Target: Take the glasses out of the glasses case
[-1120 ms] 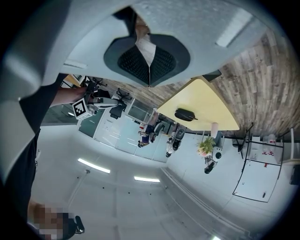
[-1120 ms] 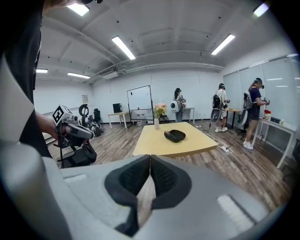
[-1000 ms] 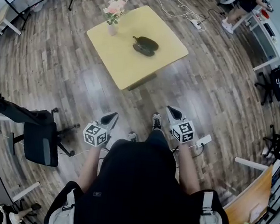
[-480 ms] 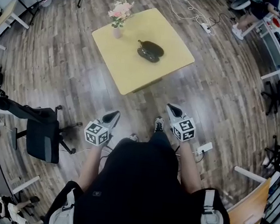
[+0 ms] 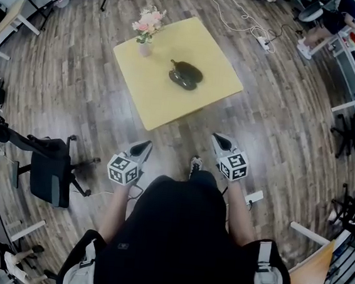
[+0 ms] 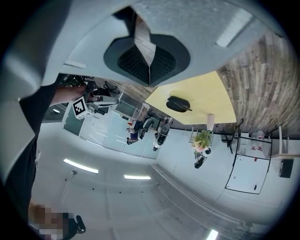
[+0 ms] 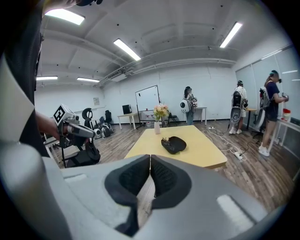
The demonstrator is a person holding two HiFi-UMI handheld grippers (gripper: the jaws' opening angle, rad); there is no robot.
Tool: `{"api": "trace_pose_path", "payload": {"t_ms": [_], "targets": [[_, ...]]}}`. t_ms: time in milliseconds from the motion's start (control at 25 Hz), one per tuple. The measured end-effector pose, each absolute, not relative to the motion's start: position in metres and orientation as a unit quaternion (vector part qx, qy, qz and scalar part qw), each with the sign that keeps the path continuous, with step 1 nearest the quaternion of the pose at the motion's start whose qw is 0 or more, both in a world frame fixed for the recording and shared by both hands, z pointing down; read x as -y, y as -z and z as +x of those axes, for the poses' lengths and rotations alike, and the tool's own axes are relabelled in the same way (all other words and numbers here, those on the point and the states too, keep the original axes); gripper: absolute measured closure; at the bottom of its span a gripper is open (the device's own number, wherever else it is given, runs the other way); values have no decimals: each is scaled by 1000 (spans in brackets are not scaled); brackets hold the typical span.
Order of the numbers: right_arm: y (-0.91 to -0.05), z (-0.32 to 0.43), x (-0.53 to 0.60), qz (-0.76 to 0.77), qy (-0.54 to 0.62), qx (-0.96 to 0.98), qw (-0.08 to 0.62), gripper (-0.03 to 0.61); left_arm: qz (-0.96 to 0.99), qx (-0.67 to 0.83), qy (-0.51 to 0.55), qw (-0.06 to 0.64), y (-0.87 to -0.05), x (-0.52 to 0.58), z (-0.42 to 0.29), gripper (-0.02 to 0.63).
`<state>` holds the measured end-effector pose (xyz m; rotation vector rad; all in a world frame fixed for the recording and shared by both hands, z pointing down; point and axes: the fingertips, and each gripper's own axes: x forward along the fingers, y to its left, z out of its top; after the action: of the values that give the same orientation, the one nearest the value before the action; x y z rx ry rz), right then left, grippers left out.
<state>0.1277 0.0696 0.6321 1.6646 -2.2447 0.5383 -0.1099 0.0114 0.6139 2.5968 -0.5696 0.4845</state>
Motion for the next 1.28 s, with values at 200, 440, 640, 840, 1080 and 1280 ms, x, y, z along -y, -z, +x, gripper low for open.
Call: {"api": "trace_pose_path", "payload": {"t_ms": [200,440,640,840,1080,1280], "targets": [[-628,153,-55,556,-180,797,154,574,934,227,-167,221,-608,-5,-84,601],[-626,183,-34,527,-177,817,155,574,923,263,-164,229,-607,-6,-60,601],[-634,202,-19,497,-178,835,153,574,914,299,-158,226,-605,-6,-42,601],[-636,211,1,466,-168,855,152,574,901,333,-157,228,-608,-6,-33,601],[-635,237,19,454,-165,864,141,574,899,344,-152,224,-604,-6,-4,601],[-635,242,26,451,-164,866,137,574,898,347,-154,224,-605,-3,5,601]]}}
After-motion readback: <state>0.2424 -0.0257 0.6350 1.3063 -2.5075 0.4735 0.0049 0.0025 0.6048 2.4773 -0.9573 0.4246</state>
